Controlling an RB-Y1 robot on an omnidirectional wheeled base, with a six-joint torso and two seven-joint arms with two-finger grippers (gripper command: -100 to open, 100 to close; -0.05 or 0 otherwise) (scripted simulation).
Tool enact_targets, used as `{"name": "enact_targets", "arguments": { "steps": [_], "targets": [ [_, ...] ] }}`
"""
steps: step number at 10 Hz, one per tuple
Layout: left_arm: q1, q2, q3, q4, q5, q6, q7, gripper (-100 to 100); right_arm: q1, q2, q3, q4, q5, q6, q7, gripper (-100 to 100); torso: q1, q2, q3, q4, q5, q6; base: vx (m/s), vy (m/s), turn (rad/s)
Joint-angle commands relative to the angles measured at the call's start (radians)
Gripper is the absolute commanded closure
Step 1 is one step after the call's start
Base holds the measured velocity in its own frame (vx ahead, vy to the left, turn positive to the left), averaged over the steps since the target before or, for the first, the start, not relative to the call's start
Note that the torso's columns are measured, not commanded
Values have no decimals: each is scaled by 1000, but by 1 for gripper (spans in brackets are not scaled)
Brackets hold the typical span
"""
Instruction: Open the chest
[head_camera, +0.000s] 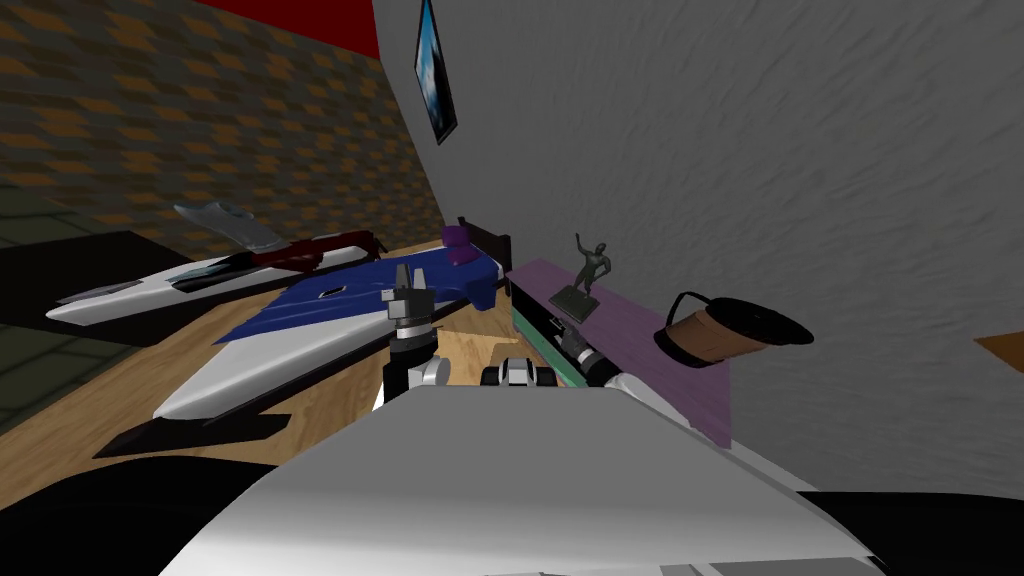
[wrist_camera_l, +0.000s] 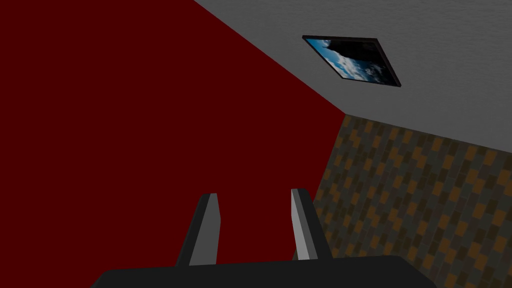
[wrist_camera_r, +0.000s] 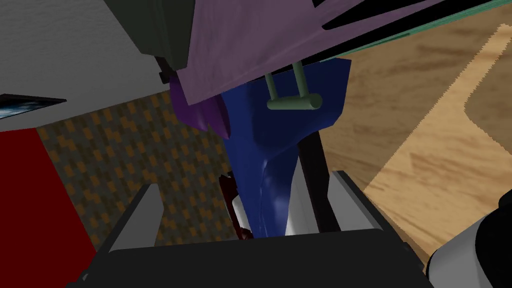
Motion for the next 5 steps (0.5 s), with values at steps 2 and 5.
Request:
{"name": "enact_targets", "arguments": {
  "steps": [2, 5],
  "targets": [
    [0, 0, 0, 0, 0, 0, 0, 0, 7, -60, 8, 32, 58, 53, 57, -100, 0, 0, 0, 0, 0, 0, 35, 32, 61],
    [0, 0, 0, 0, 0, 0, 0, 0, 14, -102, 9, 66, 112, 84, 109, -100, 0, 0, 0, 0, 0, 0, 37, 29, 63]
  ]
}}
